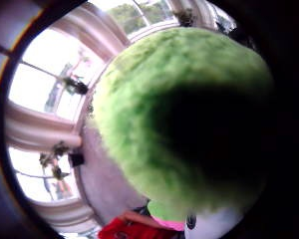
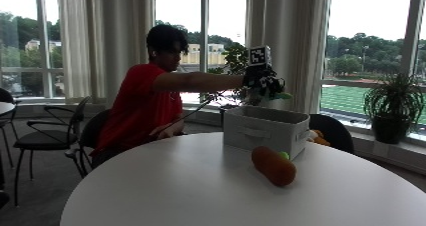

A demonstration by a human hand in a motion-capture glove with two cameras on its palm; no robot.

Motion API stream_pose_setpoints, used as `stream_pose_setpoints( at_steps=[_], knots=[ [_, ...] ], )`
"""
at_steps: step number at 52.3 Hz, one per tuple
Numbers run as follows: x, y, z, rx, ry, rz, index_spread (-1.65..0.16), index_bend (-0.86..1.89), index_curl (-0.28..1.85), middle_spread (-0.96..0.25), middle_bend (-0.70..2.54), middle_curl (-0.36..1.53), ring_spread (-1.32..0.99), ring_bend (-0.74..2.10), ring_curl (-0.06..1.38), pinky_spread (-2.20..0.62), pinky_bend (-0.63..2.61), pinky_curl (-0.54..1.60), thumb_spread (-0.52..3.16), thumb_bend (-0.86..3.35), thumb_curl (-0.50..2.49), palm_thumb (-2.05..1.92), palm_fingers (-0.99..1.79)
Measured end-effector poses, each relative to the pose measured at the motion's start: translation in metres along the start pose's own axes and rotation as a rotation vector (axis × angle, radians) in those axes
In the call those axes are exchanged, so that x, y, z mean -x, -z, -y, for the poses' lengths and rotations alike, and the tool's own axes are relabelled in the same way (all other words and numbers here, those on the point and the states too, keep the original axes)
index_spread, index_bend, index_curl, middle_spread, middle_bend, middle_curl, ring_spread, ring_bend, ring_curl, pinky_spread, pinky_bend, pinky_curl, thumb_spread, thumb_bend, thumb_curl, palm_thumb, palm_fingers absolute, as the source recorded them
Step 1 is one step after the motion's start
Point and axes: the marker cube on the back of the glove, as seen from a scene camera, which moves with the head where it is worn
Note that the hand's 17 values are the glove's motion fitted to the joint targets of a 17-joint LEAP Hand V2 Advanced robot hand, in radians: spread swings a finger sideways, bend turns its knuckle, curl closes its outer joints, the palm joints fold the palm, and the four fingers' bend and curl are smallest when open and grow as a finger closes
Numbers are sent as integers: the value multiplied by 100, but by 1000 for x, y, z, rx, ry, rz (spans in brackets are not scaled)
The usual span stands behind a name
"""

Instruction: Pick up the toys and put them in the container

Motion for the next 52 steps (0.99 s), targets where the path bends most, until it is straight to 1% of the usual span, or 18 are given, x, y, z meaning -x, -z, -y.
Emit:
stream_pose_setpoints(
  at_steps=[2,5,9,15,16,17,18,20,22,23,26,31,35,38,42,45,49,52],
  knots=[
    [4,-1,-1,5,47,23,-48,24,131,-56,37,78,-45,99,55,-48,99,51,44,52,193,43,101],
    [-5,-7,2,25,-51,-79,-49,25,132,-56,34,77,-46,97,54,-48,98,50,44,50,192,42,102],
    [17,-5,-4,77,97,66,-49,26,132,-56,30,77,-46,94,53,-48,97,50,44,47,192,41,102],
    [2,-18,-3,214,-99,-109,-50,23,130,-54,20,74,-46,86,52,-49,95,49,46,39,188,36,87],
    [-1,-20,-3,240,-117,-135,-50,19,128,-54,17,73,-46,83,51,-48,96,49,47,35,186,34,80],
    [-3,-22,-4,265,-117,-143,-50,0,126,-50,9,71,-44,89,52,-48,105,51,52,29,183,23,66],
    [-2,-22,-6,286,-97,-129,-50,-5,123,-48,7,69,-43,89,53,-49,115,53,55,27,181,20,59],
    [1,-22,-9,317,-59,-87,-50,-5,118,-44,7,67,-42,88,52,-47,124,53,61,23,177,13,50],
    [-2,-21,-11,324,-52,-66,-49,-2,111,-38,3,63,-38,83,51,-43,132,55,67,12,170,-2,27],
    [-4,-21,-12,317,-45,-54,-48,-5,107,-34,4,61,-36,80,50,-40,136,56,70,9,167,-5,11],
    [-9,-18,-12,253,-63,-58,-47,-3,98,-26,11,59,-31,76,49,-34,140,57,79,2,155,-8,-10],
    [-20,-11,-8,161,-237,-81,-45,-1,83,-19,15,53,-27,79,45,-28,143,52,91,-6,136,-9,-7],
    [-11,-1,-17,165,-44,8,-44,5,75,-16,16,50,-25,80,43,-25,143,50,99,-8,122,-9,-6],
    [-7,3,-20,173,11,36,-44,9,70,-15,18,49,-23,79,42,-20,140,49,103,-8,112,-10,-7],
    [-24,2,-22,171,-75,-47,-43,11,65,-14,18,48,-21,78,42,-15,138,47,107,-8,100,-9,-6],
    [-34,2,-26,162,-58,-59,-43,12,62,-13,18,47,-20,78,41,-12,135,45,110,-7,92,-8,-6],
    [-52,-1,-27,150,-223,-136,-43,14,58,-13,17,46,-20,76,40,-9,134,43,112,-7,83,-8,-5],
    [-64,3,-39,149,-41,-54,-43,14,56,-12,18,45,-19,75,39,-7,133,42,114,-7,76,-7,-4]
  ],
)
